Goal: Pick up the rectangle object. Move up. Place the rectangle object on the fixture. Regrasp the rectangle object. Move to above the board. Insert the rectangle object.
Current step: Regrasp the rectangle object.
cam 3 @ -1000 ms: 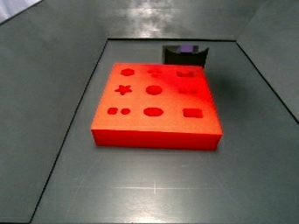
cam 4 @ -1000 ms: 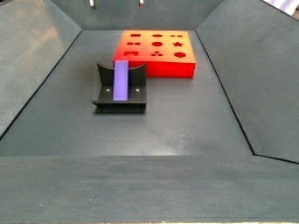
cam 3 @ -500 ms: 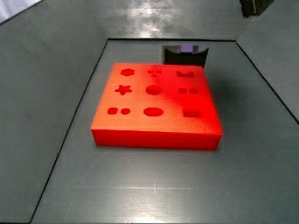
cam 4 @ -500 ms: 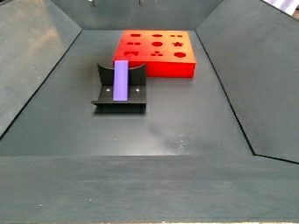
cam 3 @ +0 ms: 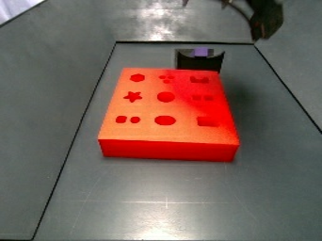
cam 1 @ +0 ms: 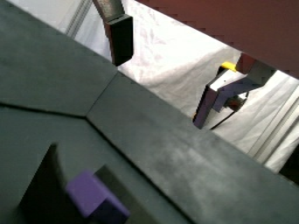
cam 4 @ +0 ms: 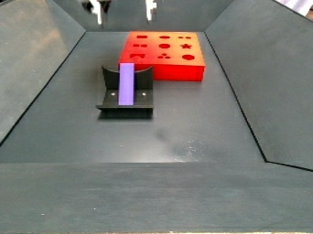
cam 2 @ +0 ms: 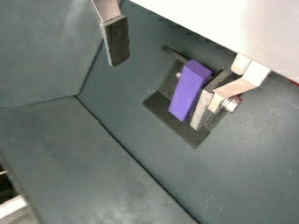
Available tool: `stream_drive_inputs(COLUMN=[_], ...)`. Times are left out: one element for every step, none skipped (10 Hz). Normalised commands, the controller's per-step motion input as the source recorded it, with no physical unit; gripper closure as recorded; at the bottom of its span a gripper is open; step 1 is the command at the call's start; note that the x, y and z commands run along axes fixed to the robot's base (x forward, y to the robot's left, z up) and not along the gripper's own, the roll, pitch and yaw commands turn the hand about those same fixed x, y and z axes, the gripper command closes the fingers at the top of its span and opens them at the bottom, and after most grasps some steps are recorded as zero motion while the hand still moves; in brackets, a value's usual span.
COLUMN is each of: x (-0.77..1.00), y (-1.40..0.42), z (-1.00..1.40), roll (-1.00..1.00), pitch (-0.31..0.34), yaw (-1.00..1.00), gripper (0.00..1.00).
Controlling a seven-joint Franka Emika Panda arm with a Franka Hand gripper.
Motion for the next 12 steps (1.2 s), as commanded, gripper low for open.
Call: stream_drive_inputs(x=[0.06,0.07,0.08,0.09,0.10,0.10,0.10,0.09,0.08,0.07,0.07,0.00], y=[0.06,0.06,0.06,0.05,0.05,0.04,0.03,0.02,0.01,0.01,0.01,0.00], z=[-1.00,-1.00,-1.00,-1.00,-1.00,-1.00,-0.89,-0.73,-0.58,-0.43,-0.24,-0.33], roll=[0.05,0.05,0.05,0.07,0.07,0.06,0.06,0.06,0.07,0.06,0.06,0.00], pitch=[0.024,-0.015,-0.039,-0.067,-0.080,-0.095,-0.096,-0.093,-0.082,-0.069,-0.044,0.000], yaw=[0.12,0.12,0.11,0.09,0.08,0.05,0.02,0.00,-0.01,-0.02,-0.03,0.00], gripper=[0.00,0.00,0.00,0.00,0.00,0.00,0.00,0.00,0.00,0.00,0.00,1.00])
